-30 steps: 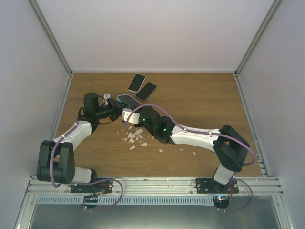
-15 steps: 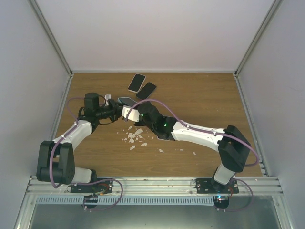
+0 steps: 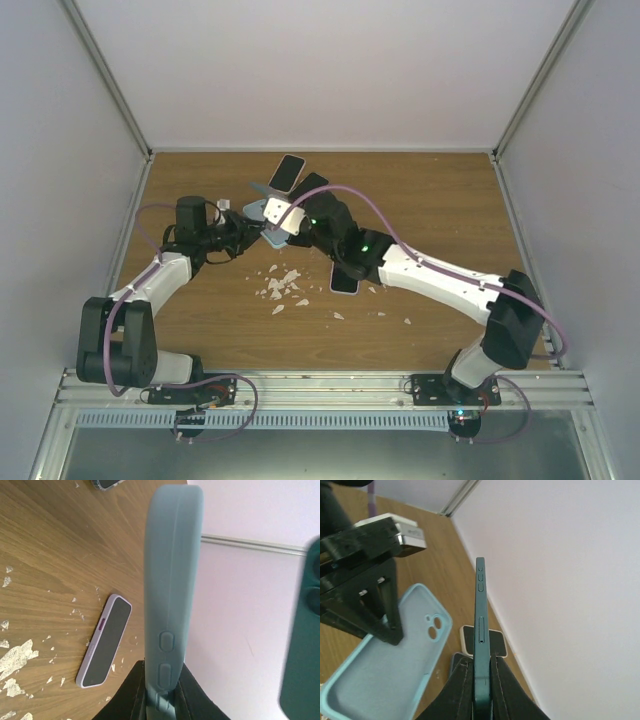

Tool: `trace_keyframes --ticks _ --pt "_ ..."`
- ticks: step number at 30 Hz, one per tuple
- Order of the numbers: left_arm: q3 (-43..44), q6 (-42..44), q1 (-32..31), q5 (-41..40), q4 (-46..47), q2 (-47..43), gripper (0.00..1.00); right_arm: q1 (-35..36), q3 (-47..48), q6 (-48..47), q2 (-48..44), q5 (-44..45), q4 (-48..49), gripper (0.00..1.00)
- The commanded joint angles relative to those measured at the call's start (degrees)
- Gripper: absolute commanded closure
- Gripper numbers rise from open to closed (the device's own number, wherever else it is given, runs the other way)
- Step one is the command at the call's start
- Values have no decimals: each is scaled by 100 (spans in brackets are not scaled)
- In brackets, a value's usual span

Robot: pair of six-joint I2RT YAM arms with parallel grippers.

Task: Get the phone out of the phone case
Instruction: Remove the phone case from the phone, then place the phone at the center of the board.

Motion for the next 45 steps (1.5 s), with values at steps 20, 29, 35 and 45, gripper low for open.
trace_keyframes --ticks 20,29,35,45 --pt "1120 4049 -97 537 -1573 956 100 -758 -1216 186 -1238 169 368 100" --pt "1369 5282 -93 716 -2592 1536 100 -572 -1688 342 -1061 725 431 100" --pt "1639 5841 -42 792 -2927 1836 96 -173 -1665 443 -527 1121 345 99" --pt "1723 5981 416 -63 -3190 1820 100 234 -1351 357 512 1897 554 99"
